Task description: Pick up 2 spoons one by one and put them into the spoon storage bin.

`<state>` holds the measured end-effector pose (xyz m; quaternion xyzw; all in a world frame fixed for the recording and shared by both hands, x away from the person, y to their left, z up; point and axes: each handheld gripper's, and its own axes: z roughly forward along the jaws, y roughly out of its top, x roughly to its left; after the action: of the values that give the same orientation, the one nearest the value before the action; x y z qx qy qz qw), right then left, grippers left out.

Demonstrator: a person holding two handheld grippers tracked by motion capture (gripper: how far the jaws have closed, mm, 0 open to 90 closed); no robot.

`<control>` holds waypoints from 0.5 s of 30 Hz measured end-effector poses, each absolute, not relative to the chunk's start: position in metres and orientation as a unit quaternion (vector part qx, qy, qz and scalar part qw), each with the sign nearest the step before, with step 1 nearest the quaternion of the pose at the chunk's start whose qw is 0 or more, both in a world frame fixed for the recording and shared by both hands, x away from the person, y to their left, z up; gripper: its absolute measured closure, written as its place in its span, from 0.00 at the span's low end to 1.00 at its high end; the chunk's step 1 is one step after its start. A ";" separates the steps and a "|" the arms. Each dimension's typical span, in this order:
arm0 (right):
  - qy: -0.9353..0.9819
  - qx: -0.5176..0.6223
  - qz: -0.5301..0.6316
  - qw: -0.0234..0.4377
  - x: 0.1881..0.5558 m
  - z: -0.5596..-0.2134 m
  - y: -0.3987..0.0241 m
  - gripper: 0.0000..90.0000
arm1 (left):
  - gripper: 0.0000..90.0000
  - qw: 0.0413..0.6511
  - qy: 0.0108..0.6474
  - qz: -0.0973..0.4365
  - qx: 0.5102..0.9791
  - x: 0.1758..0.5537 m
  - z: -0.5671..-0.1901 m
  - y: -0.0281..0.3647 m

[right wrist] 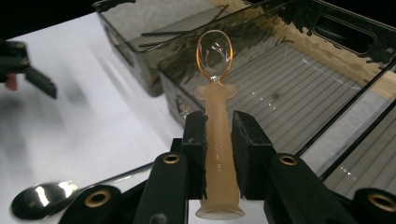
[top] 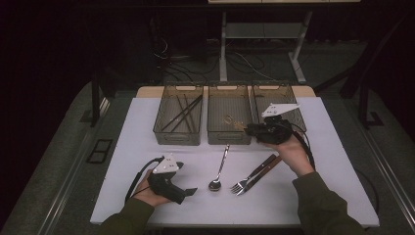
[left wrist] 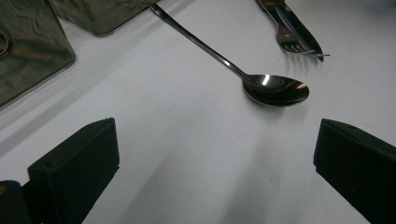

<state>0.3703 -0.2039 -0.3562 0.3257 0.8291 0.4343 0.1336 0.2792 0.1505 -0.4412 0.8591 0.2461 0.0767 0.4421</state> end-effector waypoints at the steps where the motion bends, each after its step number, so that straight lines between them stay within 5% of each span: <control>1: 0.828 0.328 0.434 0.132 0.374 -0.356 -0.203 0.84 | 0.00 0.442 0.246 0.077 0.859 0.279 -0.441 0.151; 15: 0.825 0.360 0.420 0.117 0.420 -0.364 -0.186 0.84 | 0.00 0.451 0.251 0.075 0.853 0.278 -0.442 0.149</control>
<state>0.4199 -0.1856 -0.3637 0.3600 0.8246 0.4203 0.1172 0.2780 0.1488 -0.4415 0.8532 0.2508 0.0746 0.4511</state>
